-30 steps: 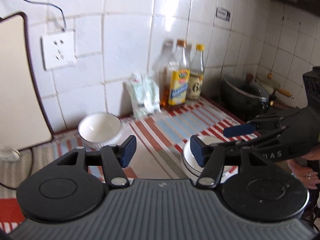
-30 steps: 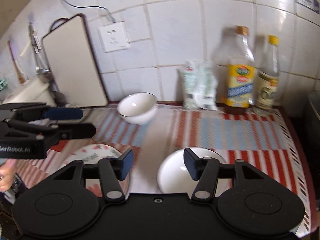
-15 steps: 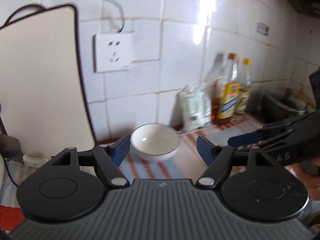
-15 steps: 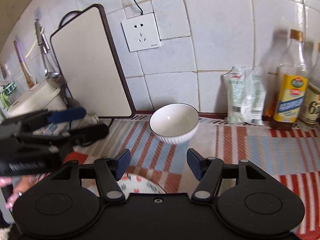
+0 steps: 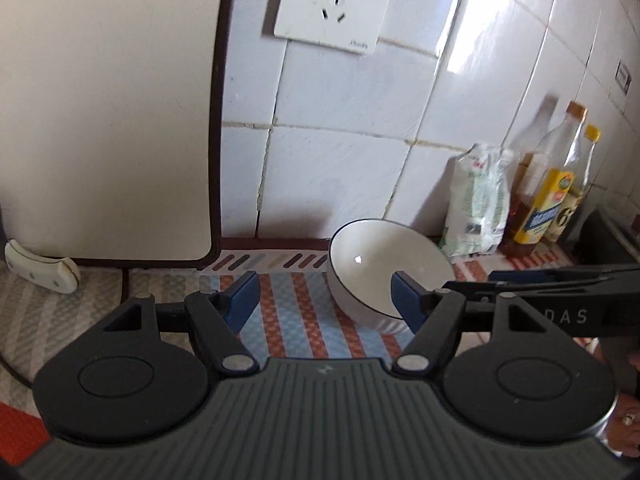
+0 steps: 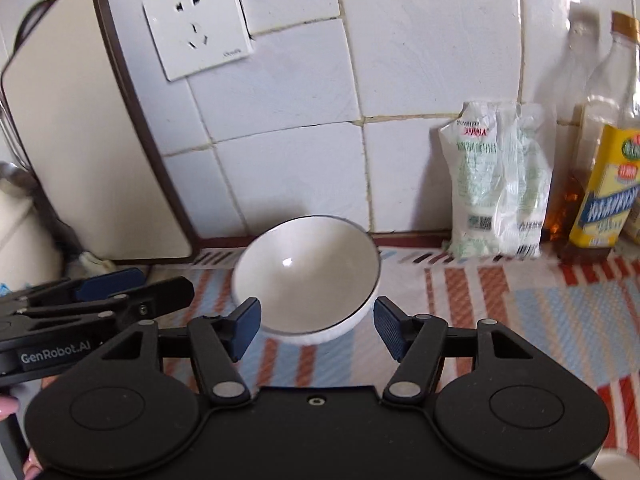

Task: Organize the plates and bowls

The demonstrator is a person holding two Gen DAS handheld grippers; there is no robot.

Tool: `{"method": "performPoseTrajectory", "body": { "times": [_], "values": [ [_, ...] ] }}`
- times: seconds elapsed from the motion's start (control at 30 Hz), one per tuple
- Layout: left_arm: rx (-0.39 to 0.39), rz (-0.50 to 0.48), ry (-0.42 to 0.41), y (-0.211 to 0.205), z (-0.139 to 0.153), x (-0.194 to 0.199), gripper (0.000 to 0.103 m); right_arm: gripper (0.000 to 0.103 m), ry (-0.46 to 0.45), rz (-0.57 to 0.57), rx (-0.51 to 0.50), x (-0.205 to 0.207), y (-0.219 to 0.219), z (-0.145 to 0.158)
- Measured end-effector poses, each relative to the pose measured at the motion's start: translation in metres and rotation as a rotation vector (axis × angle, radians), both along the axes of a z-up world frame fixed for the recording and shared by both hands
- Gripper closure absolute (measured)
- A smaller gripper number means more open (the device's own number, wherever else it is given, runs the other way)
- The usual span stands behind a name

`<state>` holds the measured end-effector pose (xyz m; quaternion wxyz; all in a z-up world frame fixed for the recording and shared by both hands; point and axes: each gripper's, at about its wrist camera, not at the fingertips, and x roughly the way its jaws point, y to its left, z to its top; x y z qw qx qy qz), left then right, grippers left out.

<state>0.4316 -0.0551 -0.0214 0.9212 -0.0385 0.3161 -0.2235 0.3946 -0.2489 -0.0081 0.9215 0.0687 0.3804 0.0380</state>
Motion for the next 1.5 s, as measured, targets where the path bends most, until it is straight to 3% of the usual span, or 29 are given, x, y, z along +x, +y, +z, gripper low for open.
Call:
{"method": "performPoseTrajectory", "body": {
  "times": [0.17,0.33,0.4,0.47,0.5,0.53,0.63,0.83,0.9,1.0,1.2,1.5],
  "values": [
    [0.026,0.000,0.031,-0.014,-0.017,0.012,0.034,0.035,0.035,-0.042,0.021,0.012,-0.013,-0.018],
    [0.007,-0.014,0.089,-0.021,-0.024,0.024,0.067,0.036,0.075,-0.045,0.041,0.025,-0.017,-0.032],
    [0.003,-0.002,0.101,-0.024,-0.027,0.027,0.071,0.037,0.093,-0.044,0.072,0.030,-0.019,-0.036],
    [-0.007,0.008,0.109,-0.026,-0.030,0.031,0.076,0.050,0.102,-0.033,0.080,0.034,-0.018,-0.039],
    [-0.018,0.014,0.117,-0.026,-0.031,0.032,0.079,0.064,0.098,-0.031,0.073,0.035,-0.018,-0.039],
    [-0.034,0.020,0.130,-0.027,-0.033,0.035,0.086,0.069,0.092,-0.029,0.061,0.036,-0.016,-0.039],
    [-0.028,0.043,0.134,-0.029,-0.038,0.037,0.093,0.078,0.064,-0.019,-0.013,0.035,-0.009,-0.038],
    [0.035,0.037,0.080,-0.040,-0.033,0.025,0.094,0.080,0.091,0.006,-0.072,0.042,-0.006,-0.045],
    [0.061,0.045,0.072,-0.045,-0.030,0.024,0.095,0.080,0.127,-0.018,-0.022,0.048,-0.010,-0.055],
    [0.090,0.062,0.071,-0.047,-0.029,0.023,0.095,0.081,0.099,-0.042,0.014,0.044,-0.012,-0.056],
    [0.027,0.043,0.070,-0.032,-0.018,0.007,0.096,0.081,0.110,-0.043,0.073,0.024,-0.016,-0.043],
    [-0.001,0.034,-0.016,-0.024,0.014,-0.050,0.096,0.081,0.055,-0.034,0.092,-0.024,-0.016,0.001]
  ]
}}
